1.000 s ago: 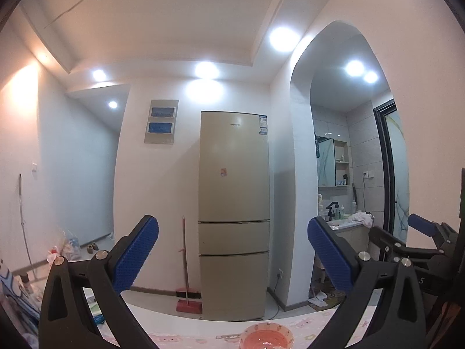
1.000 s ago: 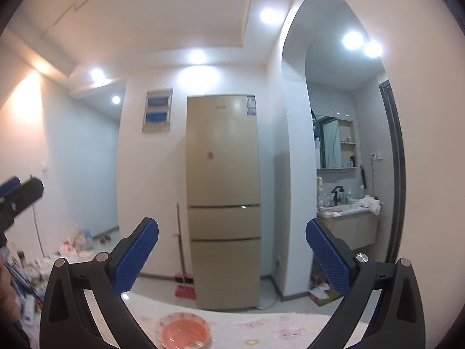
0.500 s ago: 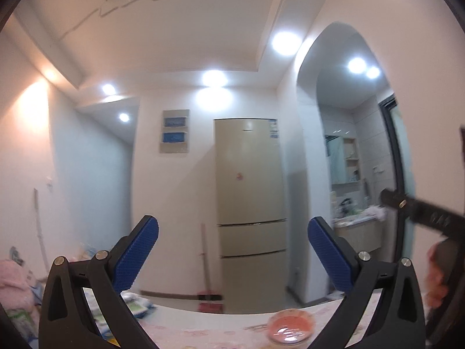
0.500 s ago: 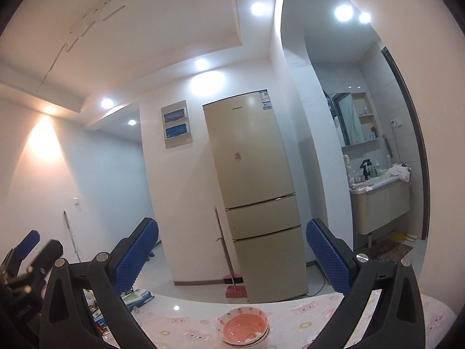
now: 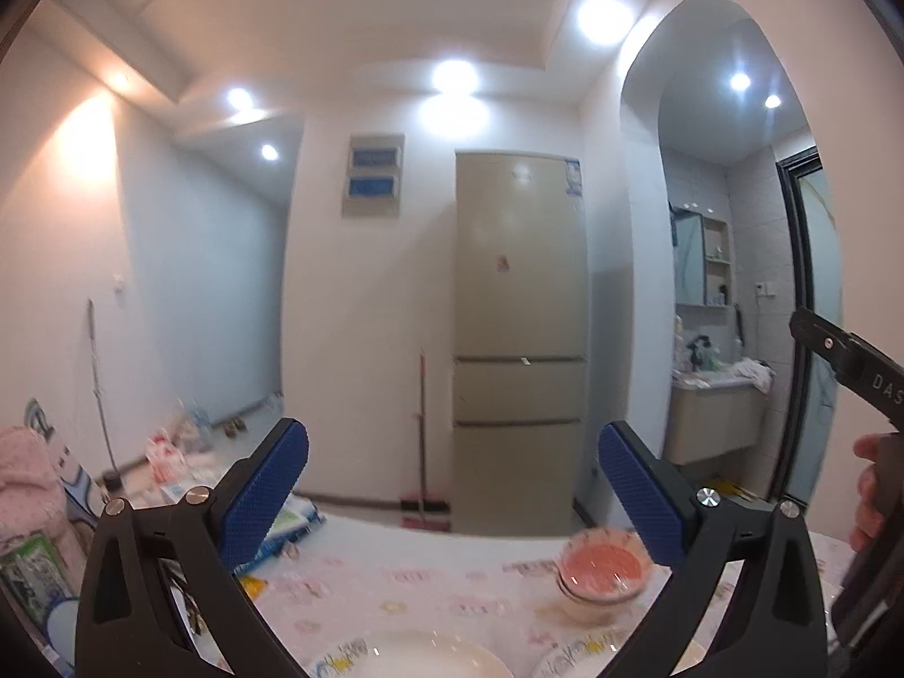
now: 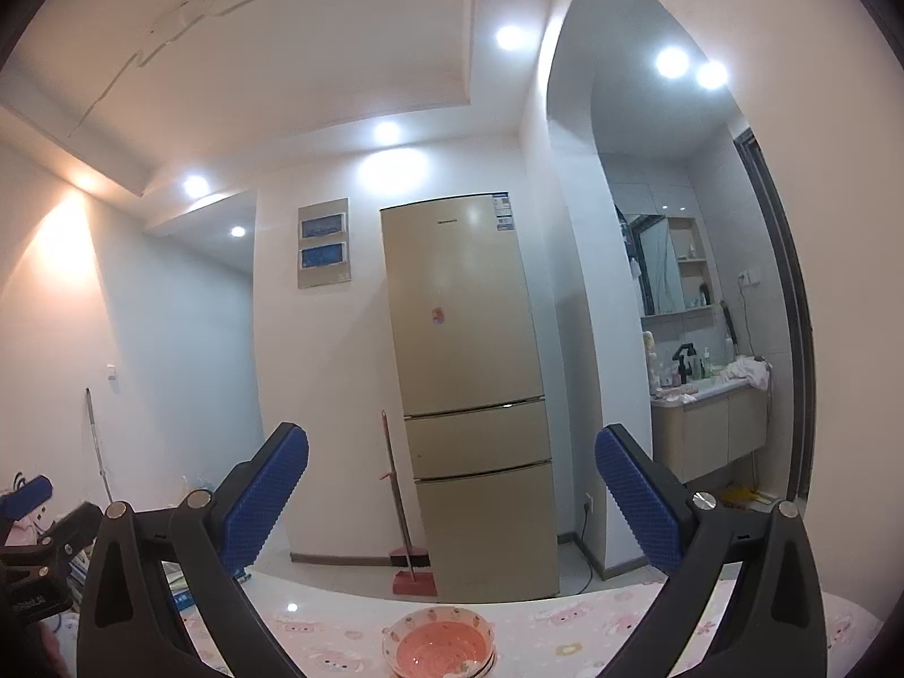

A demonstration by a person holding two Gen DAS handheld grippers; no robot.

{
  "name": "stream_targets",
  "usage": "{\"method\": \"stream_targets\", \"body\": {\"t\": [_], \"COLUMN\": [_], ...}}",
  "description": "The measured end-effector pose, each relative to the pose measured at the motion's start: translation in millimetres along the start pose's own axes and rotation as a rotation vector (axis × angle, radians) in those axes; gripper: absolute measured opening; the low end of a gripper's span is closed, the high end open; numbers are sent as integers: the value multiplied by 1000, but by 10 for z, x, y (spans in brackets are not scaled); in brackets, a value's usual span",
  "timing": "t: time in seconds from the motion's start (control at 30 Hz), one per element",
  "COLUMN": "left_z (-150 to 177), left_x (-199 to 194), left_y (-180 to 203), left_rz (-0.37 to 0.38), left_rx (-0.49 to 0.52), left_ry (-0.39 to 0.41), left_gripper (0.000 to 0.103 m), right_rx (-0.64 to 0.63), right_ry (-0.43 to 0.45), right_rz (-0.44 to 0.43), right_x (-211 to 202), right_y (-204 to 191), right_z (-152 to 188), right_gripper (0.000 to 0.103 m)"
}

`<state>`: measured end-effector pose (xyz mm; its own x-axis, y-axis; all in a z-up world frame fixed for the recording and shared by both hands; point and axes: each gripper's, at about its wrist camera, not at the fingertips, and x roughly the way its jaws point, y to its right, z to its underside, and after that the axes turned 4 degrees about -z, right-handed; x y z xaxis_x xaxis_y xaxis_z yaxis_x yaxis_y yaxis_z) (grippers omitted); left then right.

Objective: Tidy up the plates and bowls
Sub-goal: 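Raise both tools away from the stacked bowls, then lower both tools and close them on the rim of the cartoon 'life' plate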

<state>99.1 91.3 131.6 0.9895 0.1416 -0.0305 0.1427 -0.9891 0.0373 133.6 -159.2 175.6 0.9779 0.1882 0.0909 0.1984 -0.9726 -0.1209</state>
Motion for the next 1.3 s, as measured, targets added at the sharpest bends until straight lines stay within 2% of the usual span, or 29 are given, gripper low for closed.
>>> {"method": "stream_targets", "body": {"t": [0.07, 0.2, 0.27, 0.37, 0.53, 0.67, 0.73, 0.83, 0.87, 0.9, 0.97, 1.03, 1.1, 1.17, 1.23, 1.3], "left_z": [43, 158, 236, 371, 647, 860, 993, 1235, 1316, 1400, 1532, 1624, 1702, 1773, 1839, 1888], "left_x": [-26, -128, -154, -100, 20, 208, 332, 522, 578, 647, 726, 755, 769, 787, 830, 870], "left_y": [-82, -282, -399, -534, -694, -794, -907, -1137, -1201, -1259, -1318, -1338, -1348, -1369, -1413, -1451], "left_rz": [46, 57, 66, 12, -37, -98, -117, -100, -76, -59, -85, -97, -89, -85, -86, -84], "left_rx": [-28, -81, -105, -115, -139, -129, -165, -302, -345, -384, -422, -430, -450, -470, -484, -495], "left_ry": [-16, 8, -3, -40, -123, -227, -302, -418, -457, -507, -574, -611, -638, -668, -699, -725], "left_gripper": [102, 102, 102, 102, 102, 102, 102, 91, 82, 77, 77, 77, 77, 77, 77, 77], "right_rx": [3, 18, 23, 7, -19, -44, -46, -41, -35, -29, -12, 13, 35, 48, 52, 49], "right_ry": [-26, -104, -108, -138, -243, -347, -415, -535, -587, -632, -700, -774, -850, -894, -934, -973], "right_rz": [-37, -152, -187, -209, -239, -268, -293, -333, -351, -366, -391, -399, -413, -414, -414, -422], "right_x": [32, 106, 135, 221, 498, 753, 890, 1080, 1169, 1251, 1310, 1408, 1519, 1567, 1627, 1663], "right_y": [-41, -140, -198, -312, -502, -665, -743, -855, -898, -918, -960, -979, -989, -980, -973, -1024], "right_z": [18, 107, 164, 270, 555, 825, 982, 1274, 1399, 1505, 1729, 1965, 2191, 2366, 2508, 2654], "right_gripper": [103, 103, 103, 103, 103, 99, 95, 89, 87, 85, 84, 75, 72, 70, 61, 59]}}
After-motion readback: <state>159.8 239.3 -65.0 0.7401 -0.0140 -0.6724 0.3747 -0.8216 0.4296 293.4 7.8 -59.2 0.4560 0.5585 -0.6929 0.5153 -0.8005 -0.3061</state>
